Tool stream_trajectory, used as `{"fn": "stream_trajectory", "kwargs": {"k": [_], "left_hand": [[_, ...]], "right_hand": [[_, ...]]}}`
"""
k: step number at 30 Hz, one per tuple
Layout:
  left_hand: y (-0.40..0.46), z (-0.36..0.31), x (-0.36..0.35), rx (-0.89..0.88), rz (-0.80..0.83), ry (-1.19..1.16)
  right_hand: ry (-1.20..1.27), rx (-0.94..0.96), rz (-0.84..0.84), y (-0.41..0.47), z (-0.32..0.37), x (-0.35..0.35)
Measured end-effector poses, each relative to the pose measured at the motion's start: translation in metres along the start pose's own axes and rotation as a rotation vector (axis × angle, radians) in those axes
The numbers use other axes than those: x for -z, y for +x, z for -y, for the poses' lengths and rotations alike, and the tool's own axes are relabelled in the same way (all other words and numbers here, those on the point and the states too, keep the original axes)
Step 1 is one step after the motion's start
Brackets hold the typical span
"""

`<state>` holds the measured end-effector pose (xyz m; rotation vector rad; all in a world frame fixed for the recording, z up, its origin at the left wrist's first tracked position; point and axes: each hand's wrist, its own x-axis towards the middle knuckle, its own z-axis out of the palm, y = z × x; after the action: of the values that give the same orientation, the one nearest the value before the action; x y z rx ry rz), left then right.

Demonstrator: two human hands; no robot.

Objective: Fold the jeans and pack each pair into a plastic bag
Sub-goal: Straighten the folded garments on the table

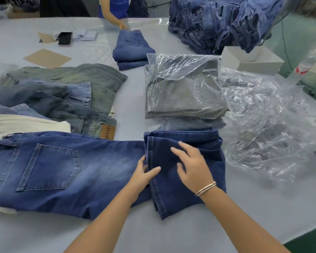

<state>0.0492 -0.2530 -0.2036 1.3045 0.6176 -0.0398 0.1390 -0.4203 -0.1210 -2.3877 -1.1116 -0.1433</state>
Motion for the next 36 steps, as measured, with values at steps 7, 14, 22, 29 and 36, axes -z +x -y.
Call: {"fn": "stream_trajectory", "kwargs": {"k": [7, 14, 22, 29, 36], "left_hand": [[0.001, -0.011, 0.000, -0.045, -0.252, -0.043], [-0.020, 0.006, 0.065, 0.153, -0.327, -0.077], [-0.032, 0.002, 0.102, 0.165, -0.324, 0.244], [-0.032, -0.018, 0.099, 0.113, -0.217, 0.098], [-0.026, -0.033, 0.097, 0.009, -0.185, 0.028]], "right_hand": [[0.234, -0.633, -0.186, -0.004, -0.087, 0.020], [0.877, -1.052, 0.297, -0.027, -0.075, -0.009], [0.543, -0.955, 0.568, -0.082, -0.066, -0.032], [0.208, -0.502, 0.296, -0.031, -0.068, -0.034], [0.326, -0.600, 0.488, -0.001, -0.076, -0.019]]}}
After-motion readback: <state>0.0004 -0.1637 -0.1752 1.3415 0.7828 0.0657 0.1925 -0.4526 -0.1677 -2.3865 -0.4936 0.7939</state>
